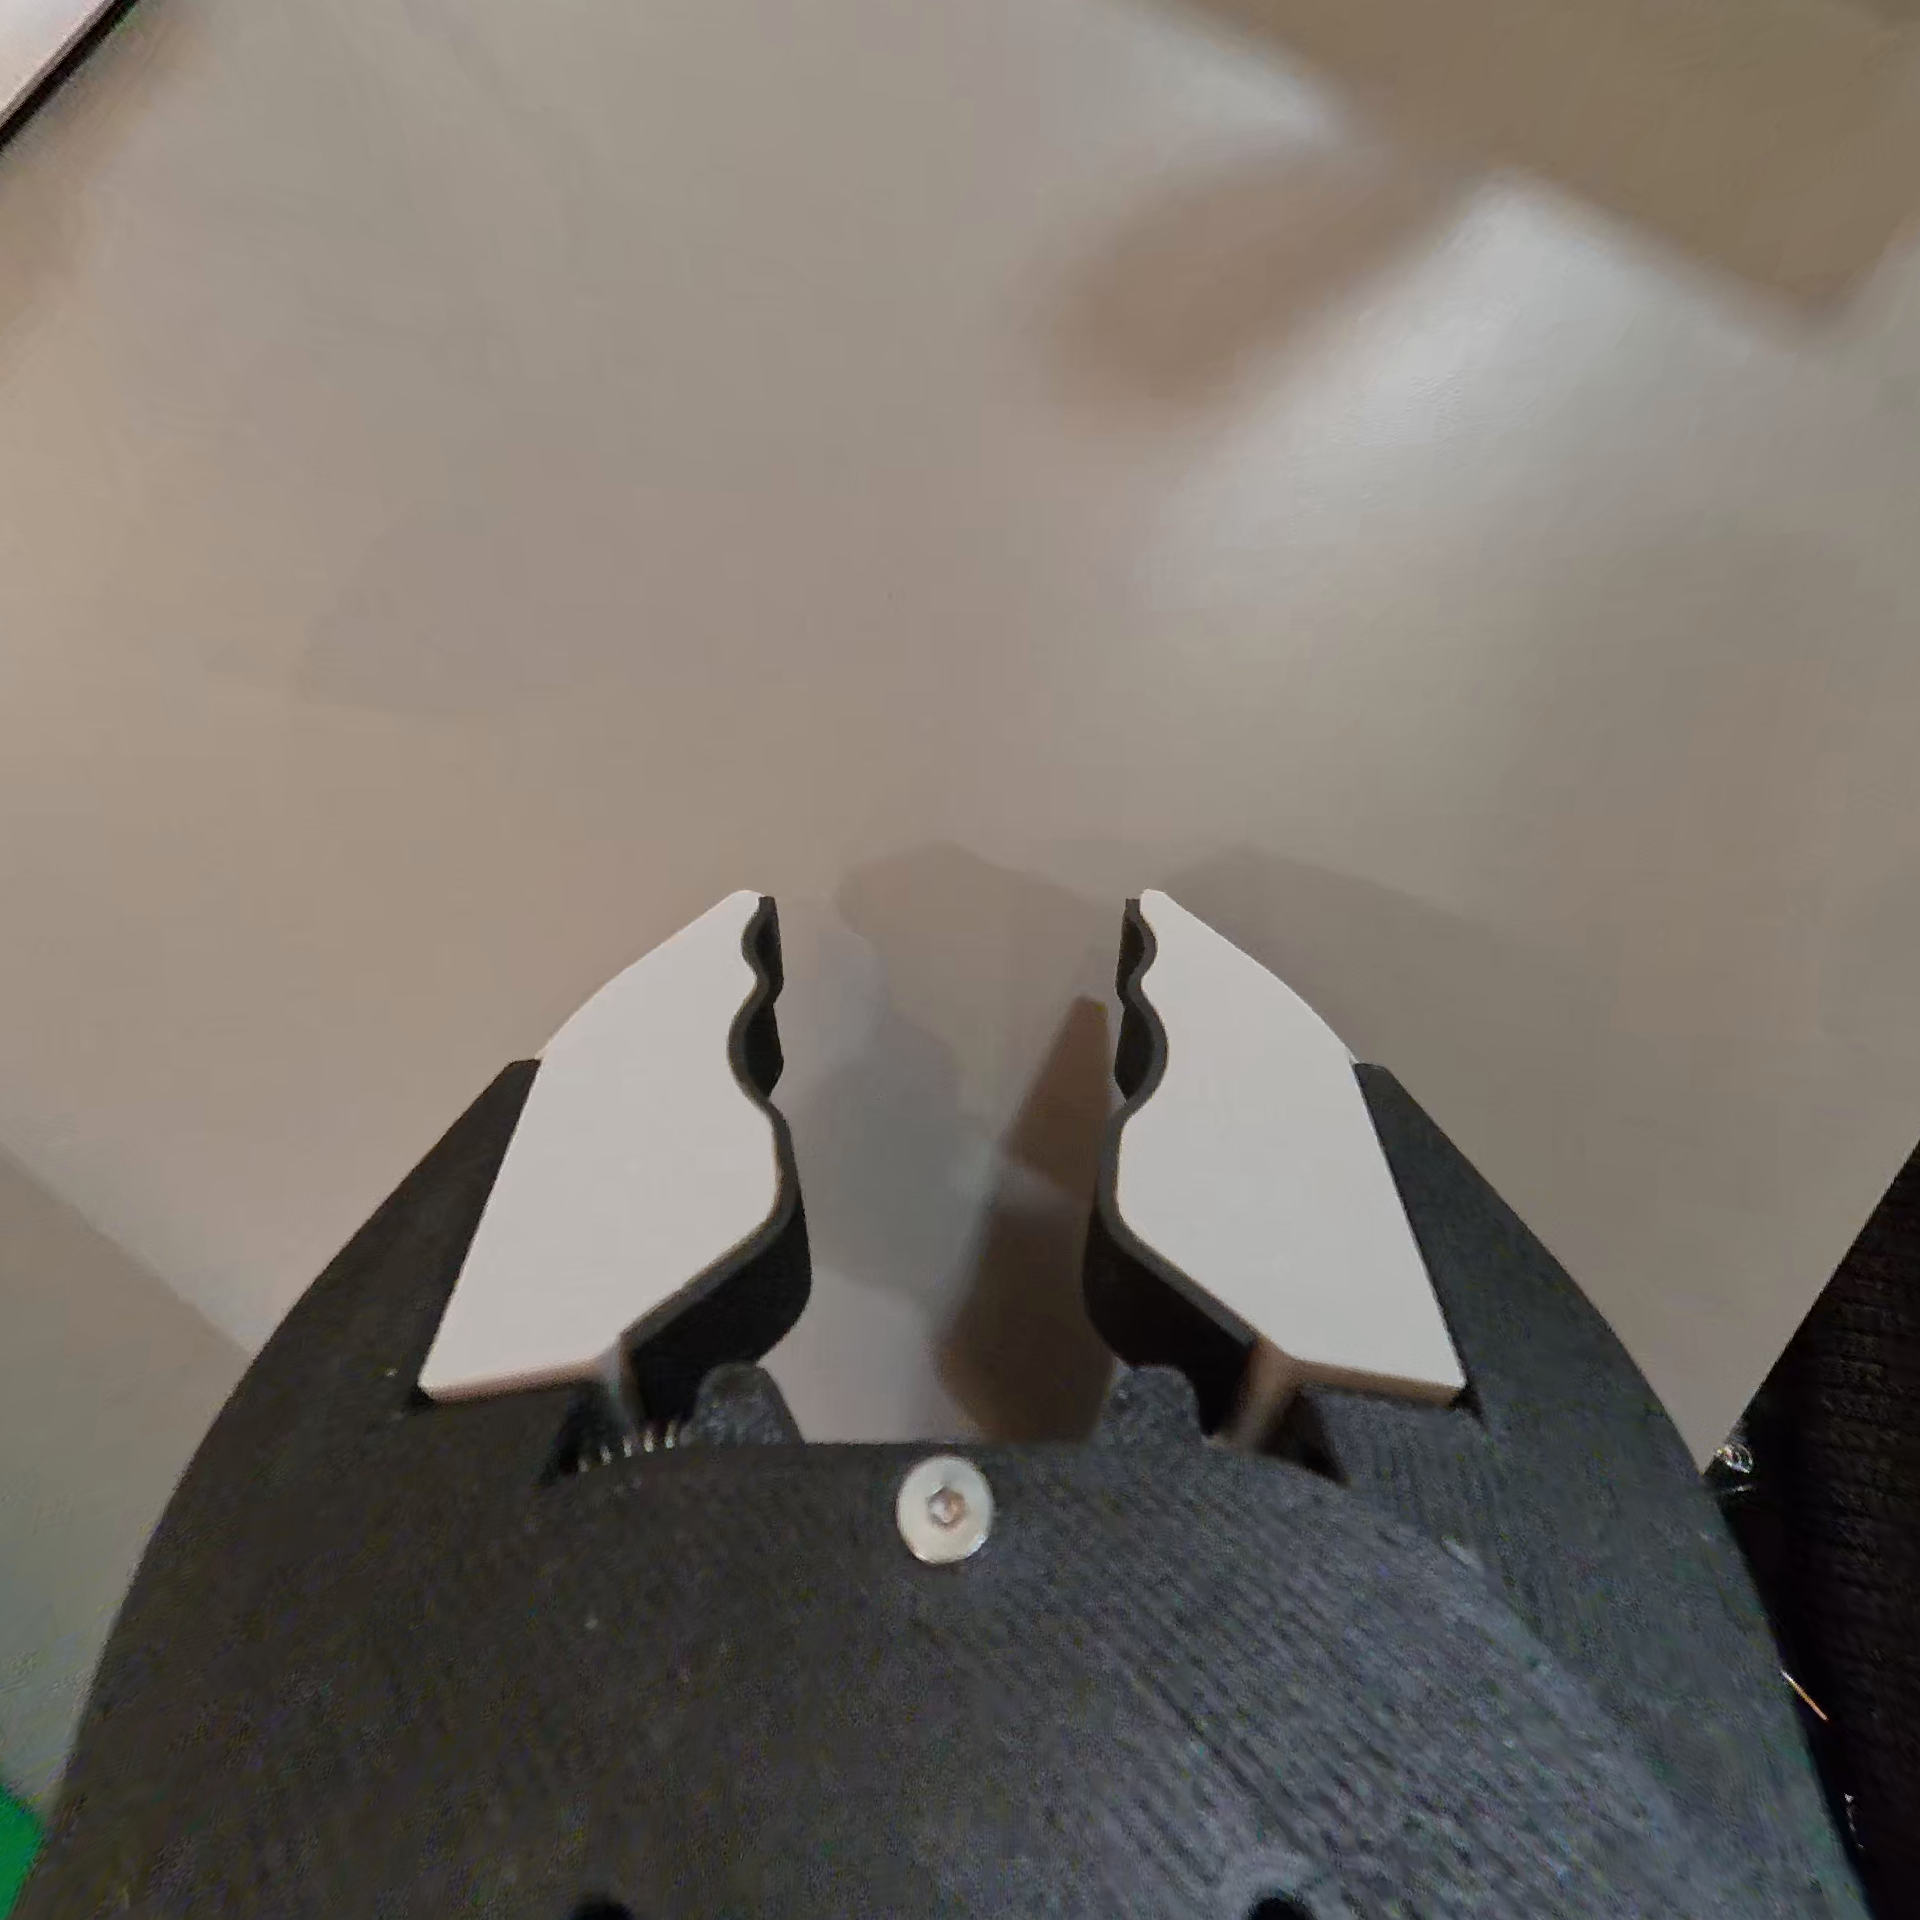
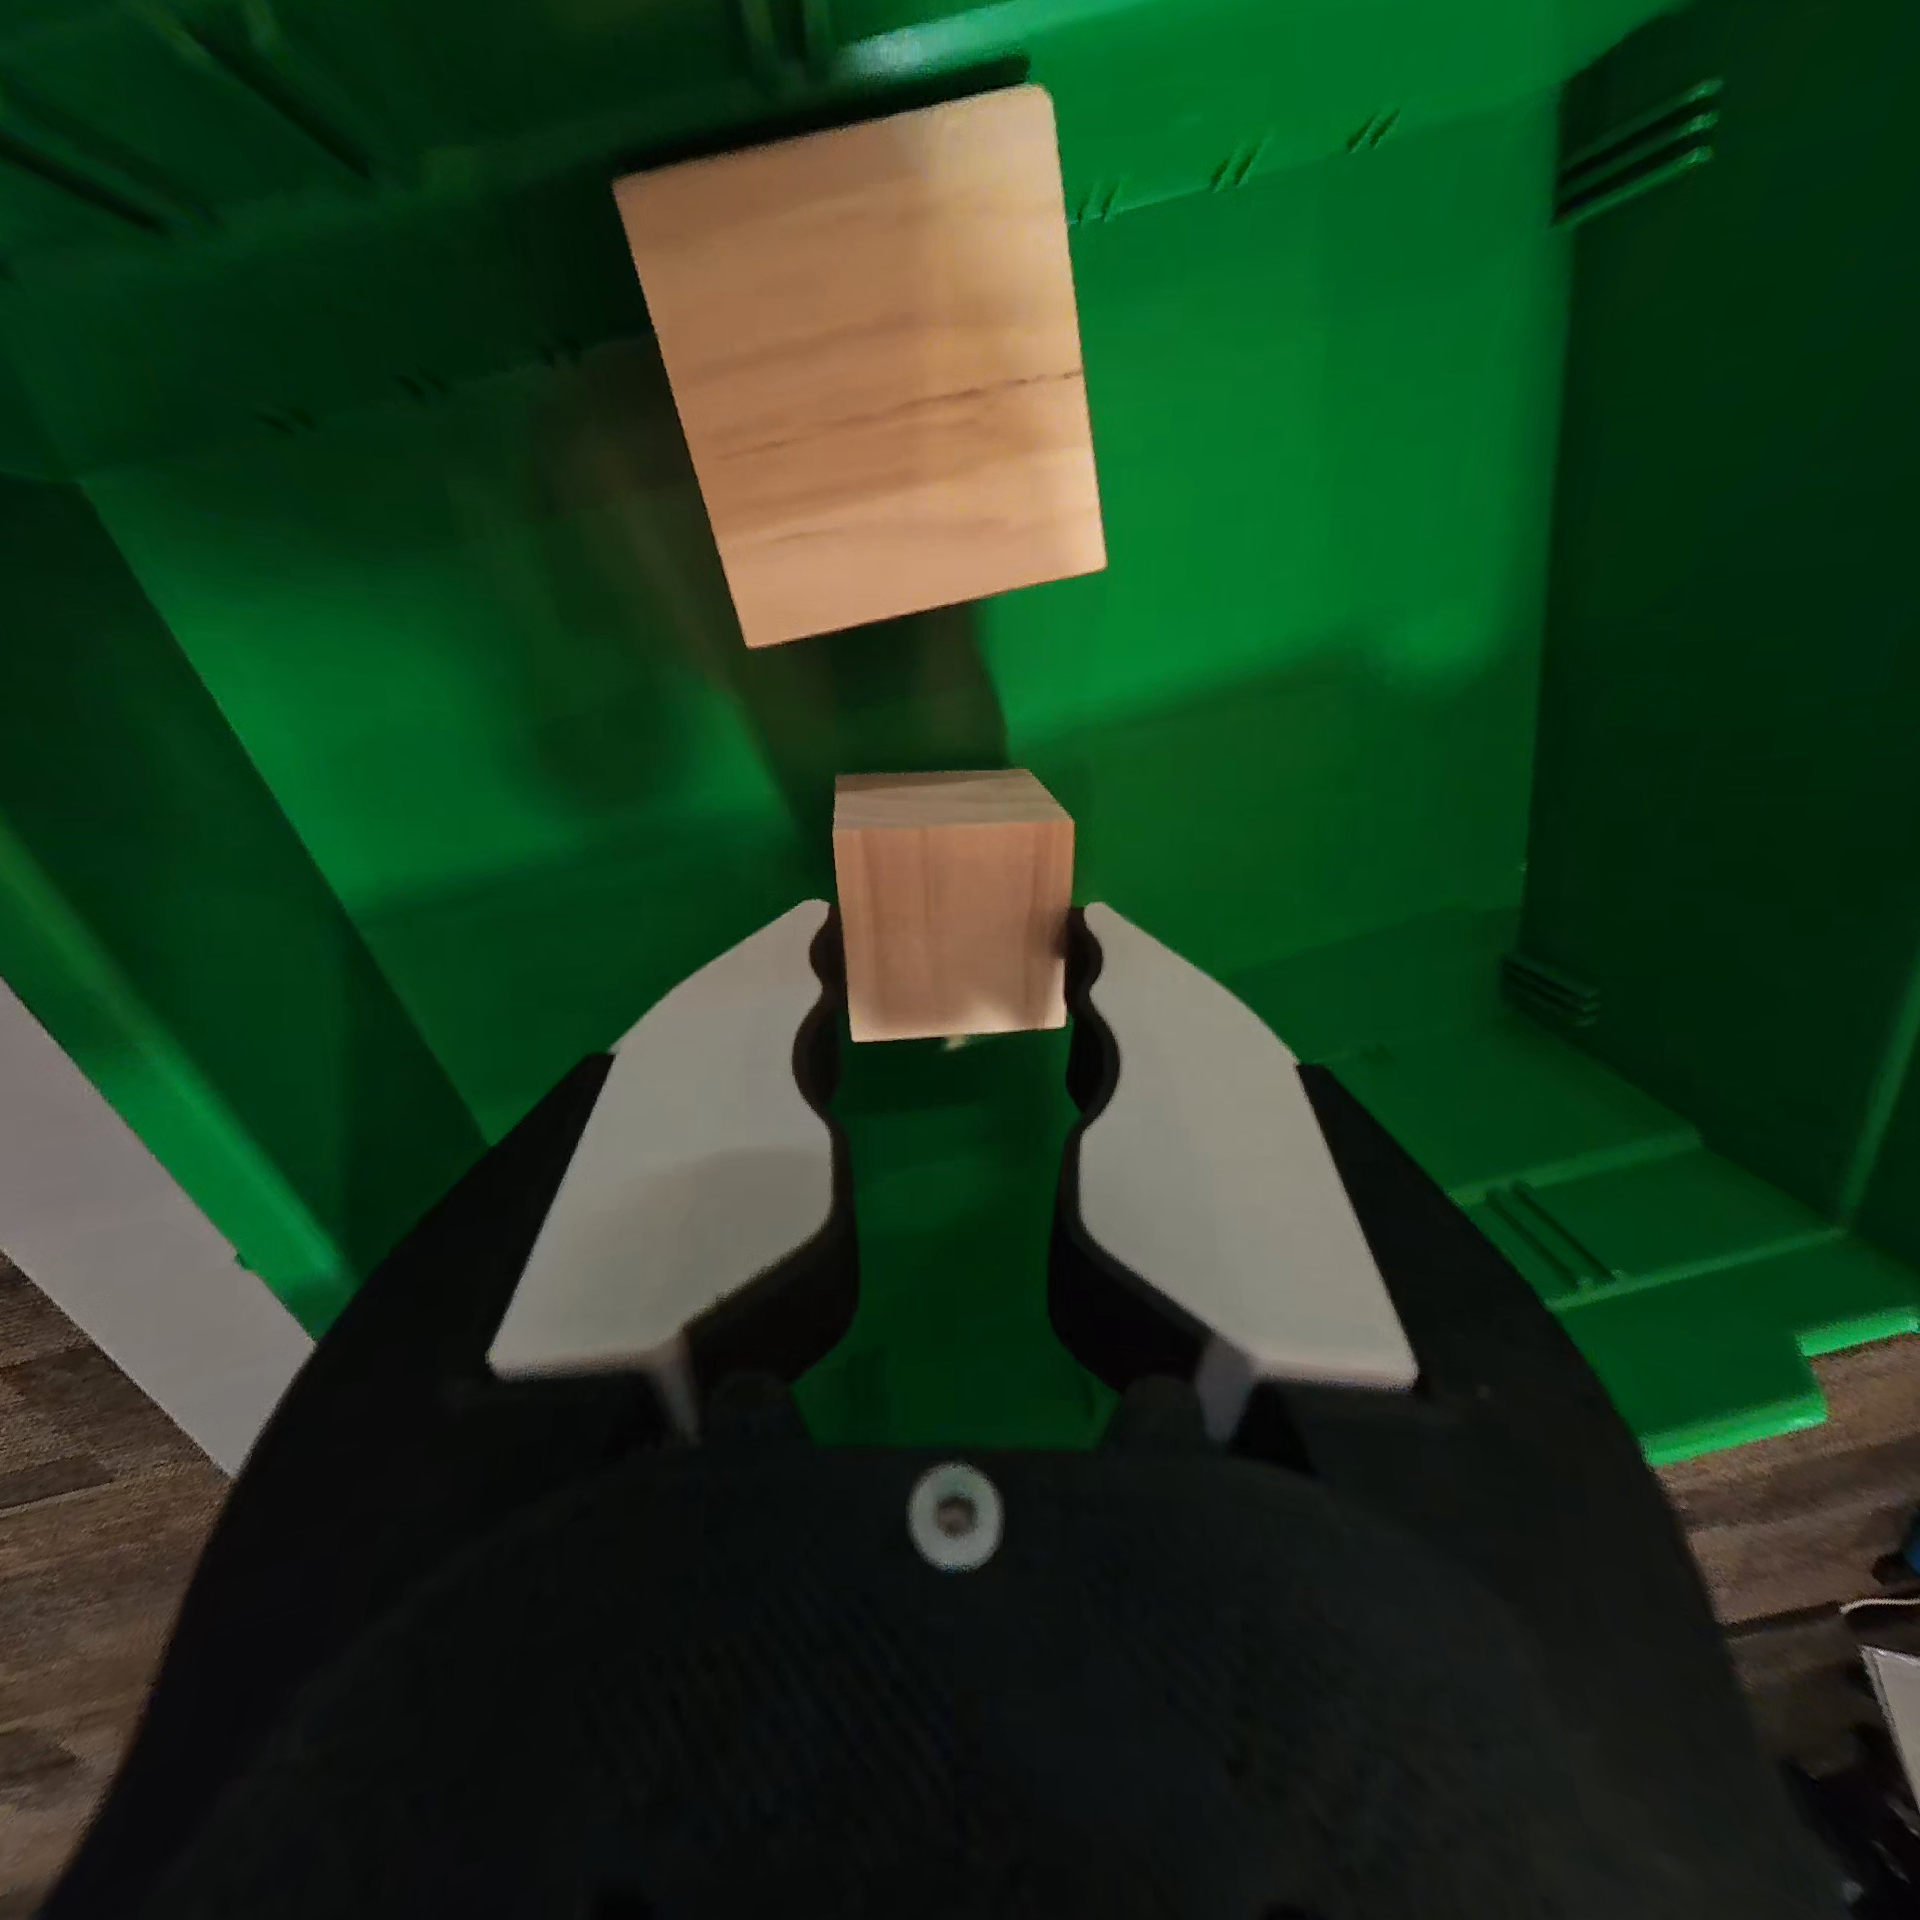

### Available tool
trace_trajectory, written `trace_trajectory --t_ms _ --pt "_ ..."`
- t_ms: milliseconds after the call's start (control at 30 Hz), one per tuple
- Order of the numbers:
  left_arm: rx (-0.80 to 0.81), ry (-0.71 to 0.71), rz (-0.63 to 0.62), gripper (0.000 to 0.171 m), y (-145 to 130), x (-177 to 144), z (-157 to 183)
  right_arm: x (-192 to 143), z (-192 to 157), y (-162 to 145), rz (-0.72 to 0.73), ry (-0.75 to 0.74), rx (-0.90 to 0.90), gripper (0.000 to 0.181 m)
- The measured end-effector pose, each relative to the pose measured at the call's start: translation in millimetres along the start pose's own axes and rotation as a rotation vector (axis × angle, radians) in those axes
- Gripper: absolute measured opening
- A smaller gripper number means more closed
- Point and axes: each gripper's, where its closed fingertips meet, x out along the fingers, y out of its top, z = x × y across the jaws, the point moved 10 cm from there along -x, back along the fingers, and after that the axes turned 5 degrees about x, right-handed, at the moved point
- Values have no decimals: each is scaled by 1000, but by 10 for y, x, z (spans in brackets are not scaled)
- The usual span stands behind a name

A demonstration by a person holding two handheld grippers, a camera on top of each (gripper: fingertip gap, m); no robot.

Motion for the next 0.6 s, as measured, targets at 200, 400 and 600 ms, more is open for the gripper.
trace_trajectory --t_ms 200,400,600 --pt "-39 -14 29 63 23 28 -22 -37 13 37 3 -31 -32 42" --pt "-99 26 63 62 36 4 -68 6 23 107 -27 -11 -128 42" --pt "-129 39 72 62 34 27 -115 42 38 195 -17 11 -162 42"
